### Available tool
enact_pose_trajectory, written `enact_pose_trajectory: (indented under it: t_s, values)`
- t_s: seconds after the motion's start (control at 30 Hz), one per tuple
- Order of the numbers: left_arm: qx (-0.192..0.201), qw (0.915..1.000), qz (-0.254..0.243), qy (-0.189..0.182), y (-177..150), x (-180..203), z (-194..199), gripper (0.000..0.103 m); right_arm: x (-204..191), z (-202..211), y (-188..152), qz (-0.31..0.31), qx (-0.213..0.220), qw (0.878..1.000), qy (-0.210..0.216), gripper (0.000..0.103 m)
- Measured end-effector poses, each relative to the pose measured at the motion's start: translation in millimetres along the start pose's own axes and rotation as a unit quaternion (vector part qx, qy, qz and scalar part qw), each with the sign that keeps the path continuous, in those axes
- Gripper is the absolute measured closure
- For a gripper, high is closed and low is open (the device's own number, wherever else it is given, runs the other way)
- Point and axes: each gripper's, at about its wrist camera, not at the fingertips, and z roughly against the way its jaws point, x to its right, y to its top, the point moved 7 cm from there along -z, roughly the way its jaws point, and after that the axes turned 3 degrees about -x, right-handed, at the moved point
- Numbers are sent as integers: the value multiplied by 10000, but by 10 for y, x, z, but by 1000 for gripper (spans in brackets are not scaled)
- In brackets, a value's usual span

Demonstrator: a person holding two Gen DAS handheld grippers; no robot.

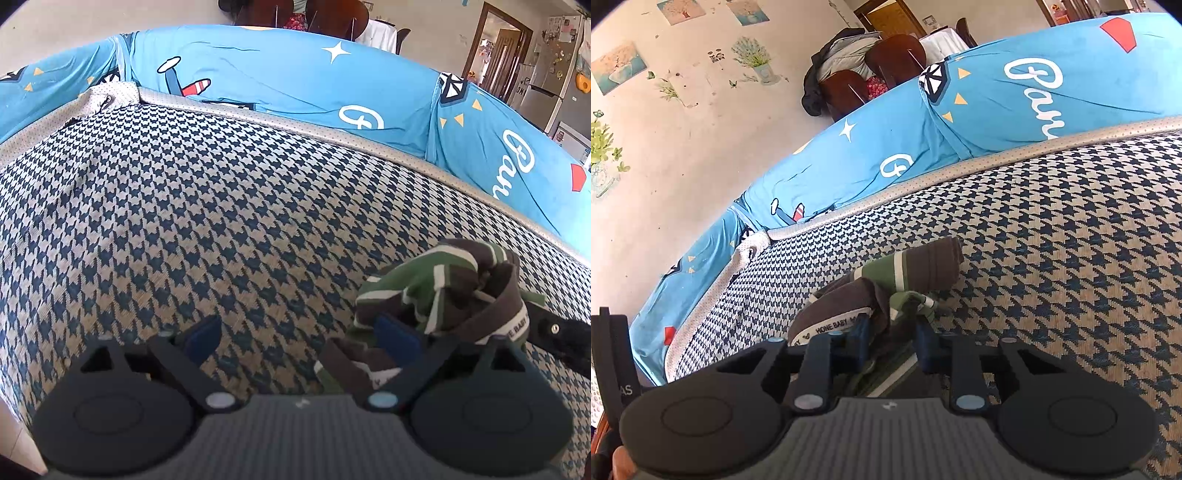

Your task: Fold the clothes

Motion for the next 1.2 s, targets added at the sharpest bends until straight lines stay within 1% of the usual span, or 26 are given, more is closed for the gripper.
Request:
enact_pose_trajectory:
  t_s: [0.03, 0.3, 0.33, 0.37, 0.43, 0.57, 0.67, 0.87, 0.93, 1.07, 1.13, 1.2]
  values:
    - [-1, 10000, 4, 0, -1, -4, 1, 9, 7, -13, 6, -29, 3, 10000, -3, 82]
    - [87, 9999, -99, -4, -10, 39, 23, 9, 77, -201, -24, -184, -155, 9997, -78, 83]
    - [112, 9999, -92, -29, -3, 47, 35, 9, 72, -204, -25, -169, -159, 9997, -71, 86]
    - [143, 9998, -68, -74, 7, 56, 51, 9, 62, -200, -22, -146, -151, 9998, -58, 92]
    - [207, 9996, -20, -164, 27, 76, 85, 9, 32, -153, 7, -51, -75, 9999, -60, 94]
    - [407, 9985, 67, -353, 84, 139, 185, 5, 11, 47, 145, 45, 256, 9997, -39, 95]
    - [542, 9975, 91, -445, 113, 209, 253, 4, 43, 244, 281, 30, 566, 9984, -51, 95]
    - [703, 9960, 6, -555, 139, 383, 328, 1, 235, 738, 620, -126, 1323, 9909, -228, 95]
    - [701, 9958, -52, -585, 120, 451, 330, 1, 369, 952, 752, -236, 1654, 9851, -407, 96]
    - [623, 9955, -250, -675, 34, 611, 308, 1, 663, 1380, 961, -384, 2258, 9685, -976, 96]
    - [583, 9952, -348, -710, -12, 688, 293, 1, 801, 1530, 997, -465, 2388, 9617, -1265, 96]
    - [538, 9947, -439, -758, -52, 770, 285, 1, 894, 1609, 997, -555, 2389, 9598, -1364, 96]
